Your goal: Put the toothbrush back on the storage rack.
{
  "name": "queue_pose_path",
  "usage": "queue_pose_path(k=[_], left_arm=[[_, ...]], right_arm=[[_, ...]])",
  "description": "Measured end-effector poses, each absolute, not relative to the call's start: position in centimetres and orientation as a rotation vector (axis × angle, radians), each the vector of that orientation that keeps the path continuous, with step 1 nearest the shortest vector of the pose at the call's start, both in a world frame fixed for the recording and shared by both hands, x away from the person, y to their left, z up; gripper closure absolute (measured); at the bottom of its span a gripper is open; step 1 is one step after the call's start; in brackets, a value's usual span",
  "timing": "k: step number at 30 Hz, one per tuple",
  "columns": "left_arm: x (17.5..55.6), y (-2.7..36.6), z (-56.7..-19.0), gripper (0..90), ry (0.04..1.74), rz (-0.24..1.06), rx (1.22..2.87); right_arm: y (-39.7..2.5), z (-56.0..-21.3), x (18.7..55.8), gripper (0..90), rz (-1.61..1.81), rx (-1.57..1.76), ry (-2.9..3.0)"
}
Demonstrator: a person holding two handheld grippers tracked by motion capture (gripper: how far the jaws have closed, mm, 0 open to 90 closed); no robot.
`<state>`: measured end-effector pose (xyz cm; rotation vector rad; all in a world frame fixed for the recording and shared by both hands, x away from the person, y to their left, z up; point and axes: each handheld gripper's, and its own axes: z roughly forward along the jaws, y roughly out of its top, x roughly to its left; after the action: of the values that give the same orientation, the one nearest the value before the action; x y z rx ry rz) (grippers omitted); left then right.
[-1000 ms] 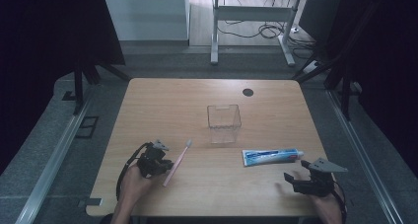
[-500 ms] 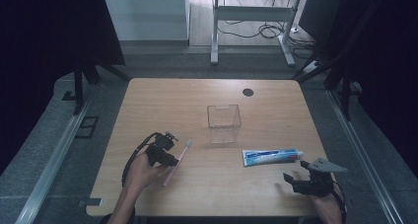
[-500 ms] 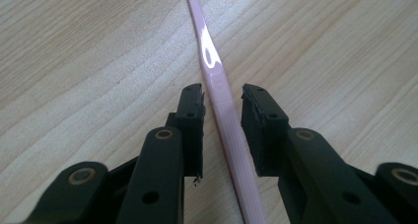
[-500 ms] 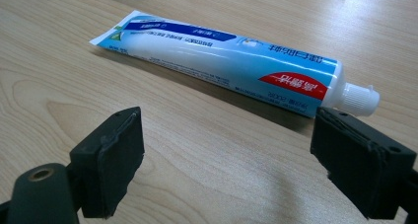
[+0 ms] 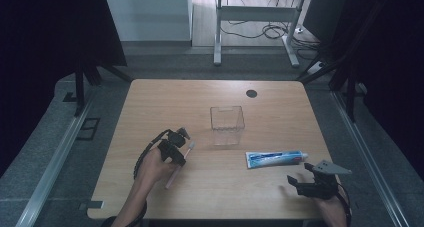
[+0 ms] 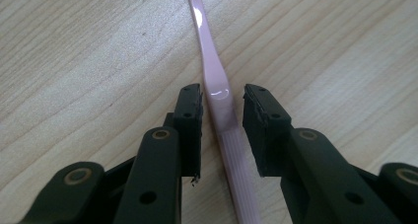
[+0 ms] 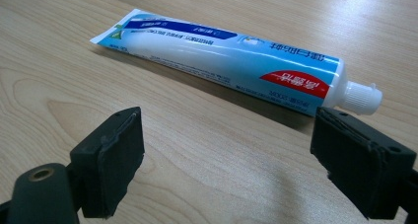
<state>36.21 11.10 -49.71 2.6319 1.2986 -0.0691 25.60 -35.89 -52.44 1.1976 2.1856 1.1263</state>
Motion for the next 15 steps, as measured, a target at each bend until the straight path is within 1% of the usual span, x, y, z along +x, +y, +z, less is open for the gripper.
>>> queue_pose_path(k=[3, 10, 15], left_arm=[[36.42, 10.76, -49.98, 69.1, 1.313, -0.070, 2.661], [36.58, 10.45, -49.94, 78.1, 1.375, -0.045, 2.674], [36.54, 10.48, -49.90, 78.7, 1.368, -0.035, 2.679]], right_arm=[[-35.89, -52.43, 25.58, 13.0, 1.126, 1.200, 2.183], [-35.90, -52.43, 25.58, 13.0, 1.123, 1.203, 2.182], [-35.91, -52.46, 25.60, 13.0, 1.119, 1.204, 2.185]])
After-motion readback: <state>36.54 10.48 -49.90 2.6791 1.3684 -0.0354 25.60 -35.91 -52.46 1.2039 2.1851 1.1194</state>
